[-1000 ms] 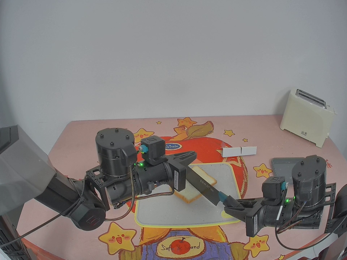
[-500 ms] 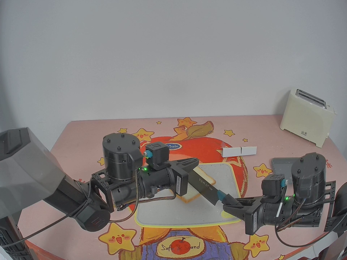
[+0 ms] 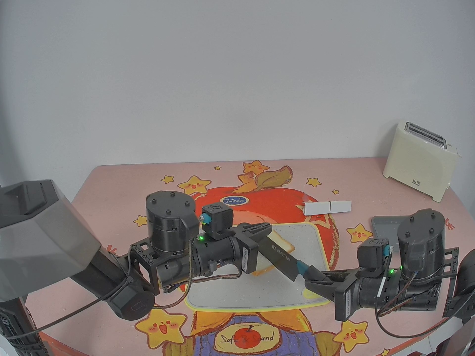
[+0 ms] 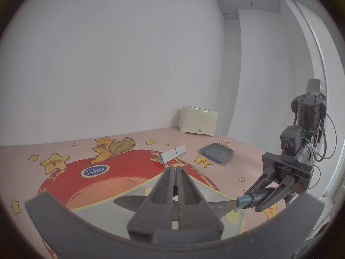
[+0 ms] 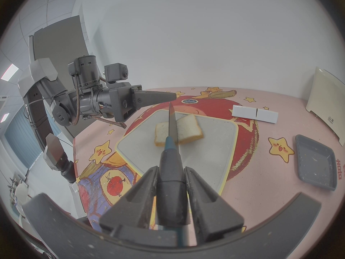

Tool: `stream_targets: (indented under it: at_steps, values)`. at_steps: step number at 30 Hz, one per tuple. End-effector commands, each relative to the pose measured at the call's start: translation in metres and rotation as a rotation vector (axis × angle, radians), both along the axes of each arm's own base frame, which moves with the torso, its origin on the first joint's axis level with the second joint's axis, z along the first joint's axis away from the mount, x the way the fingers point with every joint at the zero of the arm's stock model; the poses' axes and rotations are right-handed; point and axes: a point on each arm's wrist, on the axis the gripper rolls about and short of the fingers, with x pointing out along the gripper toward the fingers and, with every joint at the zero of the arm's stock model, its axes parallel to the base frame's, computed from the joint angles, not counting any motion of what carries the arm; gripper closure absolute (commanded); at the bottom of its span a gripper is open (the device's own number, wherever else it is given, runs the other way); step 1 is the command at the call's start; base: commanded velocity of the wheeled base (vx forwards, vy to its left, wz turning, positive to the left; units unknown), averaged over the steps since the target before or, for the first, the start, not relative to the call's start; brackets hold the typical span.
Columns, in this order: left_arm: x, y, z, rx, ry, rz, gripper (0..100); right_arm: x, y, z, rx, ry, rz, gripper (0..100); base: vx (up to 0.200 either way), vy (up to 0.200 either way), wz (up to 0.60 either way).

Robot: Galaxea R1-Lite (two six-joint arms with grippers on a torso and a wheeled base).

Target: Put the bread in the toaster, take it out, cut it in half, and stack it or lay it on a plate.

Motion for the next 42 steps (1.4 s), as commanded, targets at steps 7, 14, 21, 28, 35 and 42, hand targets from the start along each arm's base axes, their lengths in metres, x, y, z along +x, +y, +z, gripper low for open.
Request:
stream_targets:
  at_steps: [7, 14, 21, 28, 35, 42]
  values:
    - [-0.002, 0.004, -0.008, 0.016, 0.017, 0.004, 100, 0.0, 0.001, 0.0, 0.001, -0.001, 0.002, 100, 0.0, 0.0, 0.0]
    - [-0.001, 0.002, -0.004, 0.004, 0.006, 0.003, 100, 0.0, 0.001, -0.003, -0.011, 0.009, -0.001, 100, 0.0, 0.0, 0.0]
    - [0.001, 0.0, -0.001, -0.008, -0.004, 0.001, 100, 0.001, 0.001, -0.005, -0.019, 0.016, -0.003, 100, 0.0, 0.0, 0.0]
    - [0.0, 0.001, -0.003, 0.0, 0.003, 0.003, 100, 0.001, 0.001, -0.004, -0.014, 0.011, -0.003, 100, 0.0, 0.0, 0.0]
    - [0.001, 0.002, -0.016, 0.031, 0.032, 0.008, 100, 0.002, 0.002, 0.001, 0.009, -0.008, -0.003, 100, 0.0, 0.0, 0.0]
    - [0.002, 0.0, -0.011, 0.016, 0.018, 0.006, 100, 0.002, 0.001, -0.003, -0.009, 0.009, -0.003, 100, 0.0, 0.0, 0.0]
